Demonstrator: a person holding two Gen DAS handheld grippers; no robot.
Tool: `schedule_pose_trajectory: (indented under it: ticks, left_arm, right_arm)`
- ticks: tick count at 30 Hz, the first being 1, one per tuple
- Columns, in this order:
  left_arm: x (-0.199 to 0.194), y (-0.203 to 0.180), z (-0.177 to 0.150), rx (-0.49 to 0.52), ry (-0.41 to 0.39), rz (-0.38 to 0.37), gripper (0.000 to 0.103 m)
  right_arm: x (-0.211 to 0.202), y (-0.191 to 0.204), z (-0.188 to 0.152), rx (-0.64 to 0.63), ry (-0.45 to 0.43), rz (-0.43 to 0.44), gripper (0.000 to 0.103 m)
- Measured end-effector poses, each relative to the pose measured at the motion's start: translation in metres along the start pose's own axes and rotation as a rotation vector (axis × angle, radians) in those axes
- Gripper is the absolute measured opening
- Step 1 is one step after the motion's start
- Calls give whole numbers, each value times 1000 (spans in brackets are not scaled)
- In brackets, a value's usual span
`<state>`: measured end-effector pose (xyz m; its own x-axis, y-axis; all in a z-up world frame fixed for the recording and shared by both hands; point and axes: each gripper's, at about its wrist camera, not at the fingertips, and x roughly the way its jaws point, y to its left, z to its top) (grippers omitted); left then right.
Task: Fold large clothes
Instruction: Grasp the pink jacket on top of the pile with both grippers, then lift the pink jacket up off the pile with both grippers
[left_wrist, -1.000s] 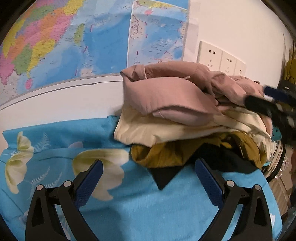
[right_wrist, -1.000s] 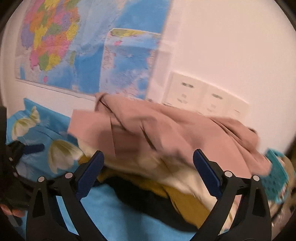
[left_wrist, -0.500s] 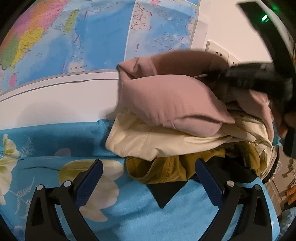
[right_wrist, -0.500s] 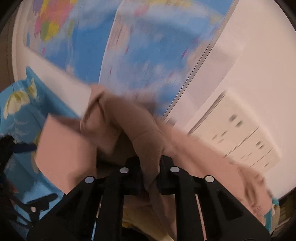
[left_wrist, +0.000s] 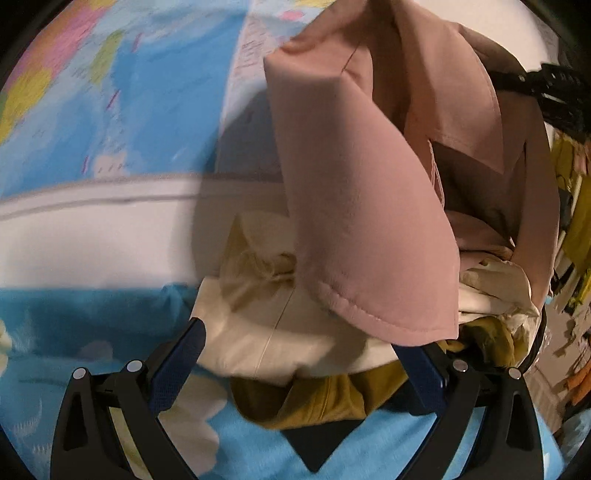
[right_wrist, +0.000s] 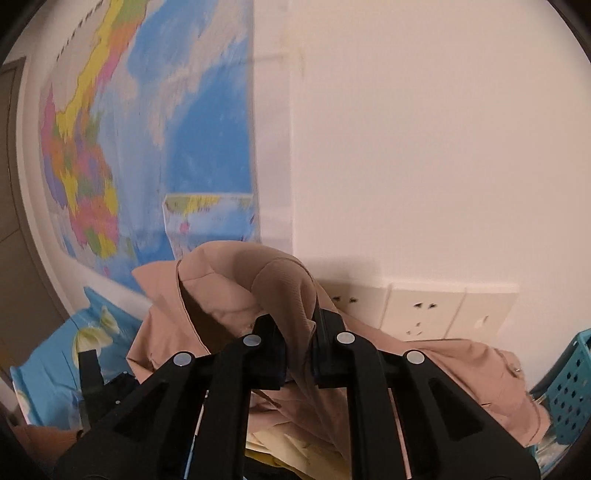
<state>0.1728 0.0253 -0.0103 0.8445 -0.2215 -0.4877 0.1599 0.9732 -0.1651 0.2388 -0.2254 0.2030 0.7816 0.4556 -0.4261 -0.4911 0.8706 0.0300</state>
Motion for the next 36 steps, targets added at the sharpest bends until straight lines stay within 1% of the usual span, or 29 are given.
schedule_pose_trajectory:
  ticks: [2, 4, 5, 7, 8, 9, 12, 15, 16, 20, 21, 22, 23, 24, 25, 26, 27, 28, 29, 30, 32, 33, 34, 35, 36]
  left_arm:
    - [3, -7, 5, 54, -24, -18, 81]
    - [3, -13, 12, 90, -33, -76, 35]
    - [2, -15, 16, 97, -39, -91, 31]
    - [-4, -19, 28, 113, -81, -61, 15]
    - [-6, -20, 34, 112, -90, -50, 14]
    - [-8, -21, 41, 103, -94, -57, 13]
    - [-25, -23, 67, 74, -134, -96, 10]
    - [-58, -37, 94, 86, -212, -130, 8]
    - [-77, -42, 107, 87, -254, -145, 8]
    - [-139, -50, 139, 68, -361, -242, 7]
    - [-151, -48, 141, 72, -378, -259, 7]
    - [-168, -50, 141, 89, -396, -299, 9]
    - [-178, -52, 137, 104, -398, -324, 12]
    - [-186, -56, 130, 126, -392, -341, 21]
    - [-189, -62, 123, 149, -388, -364, 39]
    - [-193, -66, 113, 173, -385, -379, 51]
    - [-194, -73, 102, 189, -383, -375, 72]
    - [-198, -82, 93, 206, -379, -394, 80]
    - [-197, -86, 81, 223, -363, -420, 81]
    - [-190, -96, 66, 252, -327, -443, 86]
    - [-179, -111, 45, 315, -317, -413, 88]
    - [-170, -127, 34, 368, -320, -365, 87]
    - [-160, -137, 30, 399, -312, -336, 76]
    - [-153, -141, 25, 411, -293, -339, 59]
    - [-145, -148, 23, 414, -245, -383, 20]
  right_arm:
    - [-7, -7, 1, 24, -5, 13, 9]
    - [-17, -8, 5, 15, -13, -7, 9]
    - [-21, -8, 4, 11, -17, -9, 9]
    - [-33, -10, 6, 14, -31, -26, 9]
    - [-42, -12, 9, 22, -47, -32, 8]
    - [-50, -13, 12, 25, -61, -39, 8]
    - [-86, -17, 27, 38, -116, -66, 8]
    - [-132, -13, 45, 23, -193, -103, 8]
    - [-152, -12, 53, 25, -225, -106, 8]
    - [-230, -4, 80, 43, -358, -89, 7]
    - [-243, -1, 83, 37, -380, -92, 7]
    - [-263, 6, 87, 23, -410, -86, 7]
    - [-277, 12, 89, 16, -428, -85, 7]
    - [-284, 16, 89, 13, -434, -88, 7]
    - [-295, 21, 88, 14, -435, -76, 7]
    - [-301, 24, 85, 15, -441, -67, 7]
    - [-305, 27, 82, 13, -445, -63, 7]
    - [-309, 30, 78, 10, -445, -54, 7]
    - [-311, 33, 74, 18, -441, -42, 7]
    - [-312, 34, 71, 21, -438, -33, 7]
    - [-312, 42, 62, 16, -427, -17, 7]
    - [-310, 46, 58, 21, -414, 0, 7]
    - [-311, 48, 55, 22, -407, 7, 7]
    - [-311, 51, 52, 23, -402, 4, 7]
    - [-311, 53, 49, 23, -392, 8, 7]
